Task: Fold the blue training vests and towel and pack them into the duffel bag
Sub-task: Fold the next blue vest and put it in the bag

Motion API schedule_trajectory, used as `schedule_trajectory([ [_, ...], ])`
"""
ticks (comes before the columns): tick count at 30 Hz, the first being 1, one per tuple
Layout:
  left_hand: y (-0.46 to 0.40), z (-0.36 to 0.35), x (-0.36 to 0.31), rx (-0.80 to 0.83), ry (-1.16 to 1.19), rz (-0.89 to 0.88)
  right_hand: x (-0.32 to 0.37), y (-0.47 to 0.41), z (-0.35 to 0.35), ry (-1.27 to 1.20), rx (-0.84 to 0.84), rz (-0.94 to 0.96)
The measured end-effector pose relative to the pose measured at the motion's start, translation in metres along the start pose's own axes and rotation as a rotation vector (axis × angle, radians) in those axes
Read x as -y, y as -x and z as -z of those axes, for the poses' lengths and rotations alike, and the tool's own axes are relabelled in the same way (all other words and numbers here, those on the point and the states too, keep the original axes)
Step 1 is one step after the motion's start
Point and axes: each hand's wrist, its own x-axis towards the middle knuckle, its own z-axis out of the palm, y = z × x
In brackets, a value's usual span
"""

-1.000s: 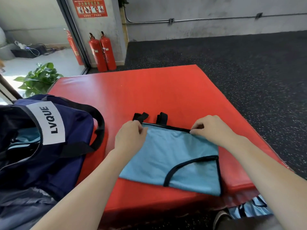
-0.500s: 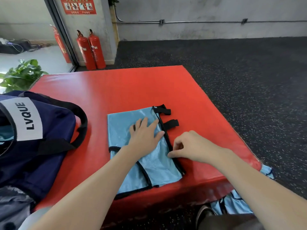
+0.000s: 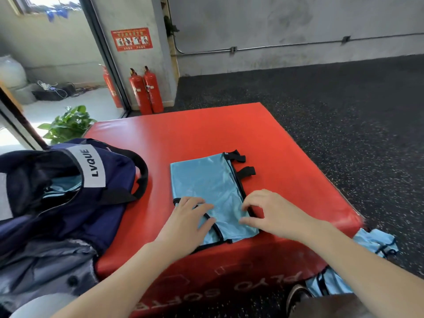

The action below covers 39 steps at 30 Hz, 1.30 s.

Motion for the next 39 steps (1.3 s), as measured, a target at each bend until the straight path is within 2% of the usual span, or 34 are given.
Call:
schedule_trajectory([
  [5, 0.052, 0.002, 0.004, 0.056, -0.101, -0.034, 0.01, 0.022, -0.016, 0.026, 0.095, -0.033],
  [8, 0.068, -0.001, 0.009, 0.045, -0.136, -0.073, 0.009, 0.029, -0.025, 0.049, 0.092, -0.018],
  [11, 0.078, 0.001, 0.013, 0.016, -0.012, -0.07, 0.012, 0.037, -0.032, 0.016, 0.064, -0.006],
  [18, 0.094, 0.022, 0.0, -0.106, 0.1, 0.015, 0.023, 0.056, -0.031, 0.012, -0.062, 0.07],
  [22, 0.093, 0.039, -0.006, -0.201, 0.234, 0.089, 0.041, 0.058, -0.014, -0.171, -0.184, 0.0],
  [24, 0.091, 0.047, -0.008, -0.249, 0.33, 0.12, 0.048, 0.058, -0.004, -0.275, -0.189, -0.053],
  [30, 0.076, 0.059, -0.004, -0.378, 0.512, 0.166, 0.054, 0.036, 0.011, -0.442, -0.314, -0.029],
  [35, 0.05, 0.065, 0.002, -0.413, 0.681, 0.239, 0.042, 0.003, 0.016, -0.483, -0.393, -0.095],
  [39, 0.019, 0.066, 0.014, -0.44, 0.698, 0.281, 0.037, -0.024, 0.021, -0.482, -0.41, -0.136],
])
